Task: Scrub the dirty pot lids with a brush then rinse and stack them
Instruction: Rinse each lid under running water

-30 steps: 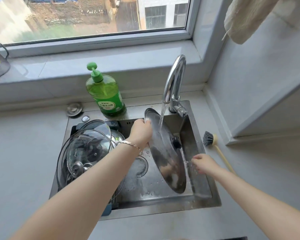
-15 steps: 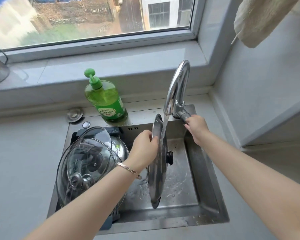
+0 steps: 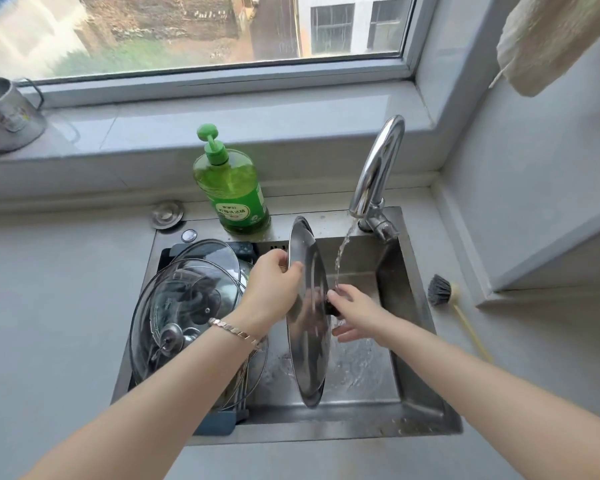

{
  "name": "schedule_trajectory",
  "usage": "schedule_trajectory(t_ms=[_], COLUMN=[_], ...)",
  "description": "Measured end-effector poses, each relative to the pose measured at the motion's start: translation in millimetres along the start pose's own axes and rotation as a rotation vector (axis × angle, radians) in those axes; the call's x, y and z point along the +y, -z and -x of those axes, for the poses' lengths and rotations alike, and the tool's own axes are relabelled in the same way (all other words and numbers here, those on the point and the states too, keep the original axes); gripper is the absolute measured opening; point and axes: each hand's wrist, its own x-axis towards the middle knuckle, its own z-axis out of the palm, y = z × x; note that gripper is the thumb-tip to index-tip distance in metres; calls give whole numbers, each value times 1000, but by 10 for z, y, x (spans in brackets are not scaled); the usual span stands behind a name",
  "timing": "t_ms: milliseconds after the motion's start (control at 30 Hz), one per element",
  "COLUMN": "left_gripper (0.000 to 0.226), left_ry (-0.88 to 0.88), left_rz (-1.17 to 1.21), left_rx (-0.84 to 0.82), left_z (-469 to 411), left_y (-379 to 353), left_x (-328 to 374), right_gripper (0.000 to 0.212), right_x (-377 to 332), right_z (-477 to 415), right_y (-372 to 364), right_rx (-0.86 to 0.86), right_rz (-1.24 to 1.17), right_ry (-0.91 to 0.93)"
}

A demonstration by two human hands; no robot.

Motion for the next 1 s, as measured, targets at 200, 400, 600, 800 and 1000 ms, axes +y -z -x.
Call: schedule_trajectory(t_ms=[200,400,600,800,1000], left_gripper=[40,42,60,44,43], left_ry=[57,48,462,455,416], left_rz=[336,-651,-466,-300,-628], left_rx=[-107,93,42,5,45], left_z=[317,244,212,172,332], left_y=[193,628,918,880,855], left_x=[-21,-1089,-1805,-1826,-1639], right_gripper=[27,27,24,23,26], right_x=[146,220,132,98,131], right_z=[68,200,350,429,474], right_y=[-253,-272,-401,-517,-466], right_rx=[232,304,307,300,284], right_rz=[-26,64,-46,-135,-168], right_ry=[194,241,205,162,157])
